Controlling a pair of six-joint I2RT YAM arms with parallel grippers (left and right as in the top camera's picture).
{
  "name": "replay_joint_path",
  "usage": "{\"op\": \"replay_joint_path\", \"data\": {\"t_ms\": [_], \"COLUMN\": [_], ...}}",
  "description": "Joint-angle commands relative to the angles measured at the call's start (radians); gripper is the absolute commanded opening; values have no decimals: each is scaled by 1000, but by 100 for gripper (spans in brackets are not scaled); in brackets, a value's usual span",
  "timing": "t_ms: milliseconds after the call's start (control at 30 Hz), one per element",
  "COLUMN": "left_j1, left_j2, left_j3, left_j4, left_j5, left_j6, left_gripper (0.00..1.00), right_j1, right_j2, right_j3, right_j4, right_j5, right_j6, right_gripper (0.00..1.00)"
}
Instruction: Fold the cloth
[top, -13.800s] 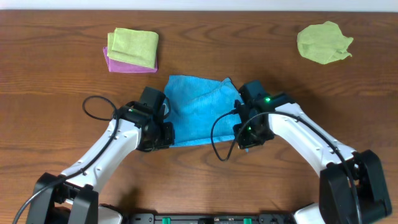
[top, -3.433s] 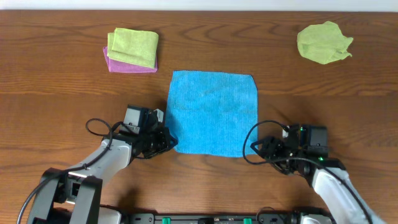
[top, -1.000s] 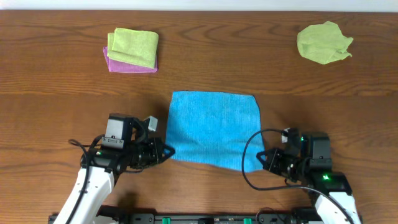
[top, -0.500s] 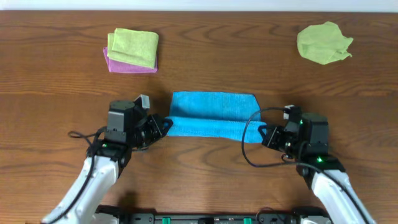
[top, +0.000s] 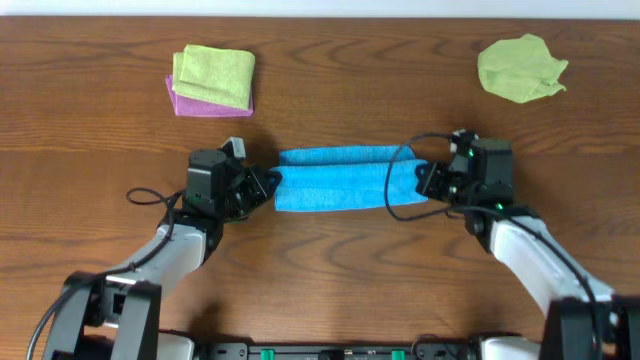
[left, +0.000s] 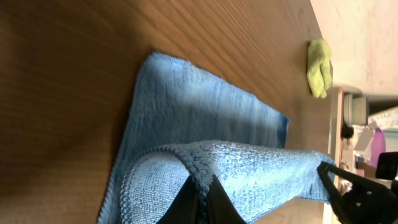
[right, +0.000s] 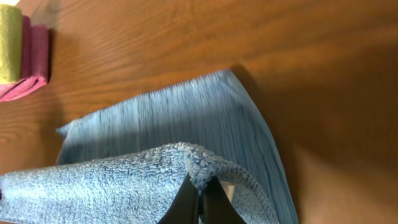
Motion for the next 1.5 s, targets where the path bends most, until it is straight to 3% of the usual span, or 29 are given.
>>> {"op": "replay_joint_path", "data": {"t_ms": [0,233,733,800,867,933,1000,1200,1367,1467], "left_j1": [7,7,7,7,7,7,8,14,61,85], "left_j2": [32,133,296,296,296,296,296,286,232,197], "left_j3": [26,114,235,235,235,235,235,235,236,236], "left_j4": [16,18,15,15,16,15,16,16,-11,-33], "left_j5": [-53,-77,-40,-40,-40,-40,-40,-13,31,60], "left_j6": [-12,-3,39,47,69,70,78,105,125,125], "left_gripper": [6,6,6,6,14,33,37,61,61,53], "right_j1": [25,47,50,50,50,50,49,49,47,45], "right_j2": [60,148,156,156,156,156,156,151,99,42], "right_j3": [59,130,134,134,134,134,134,134,135,135], "right_j4": [10,13,-15,-19,-19,-23,-27,-32,-76,-133], "right_j5": [77,101,194,197,202,209,216,216,217,244], "right_j6": [-31,-50,-83,-84,-90,-90,-90,-90,-89,-89], "right_gripper": [1,1,1,7,9,17,24,32,43,50]}}
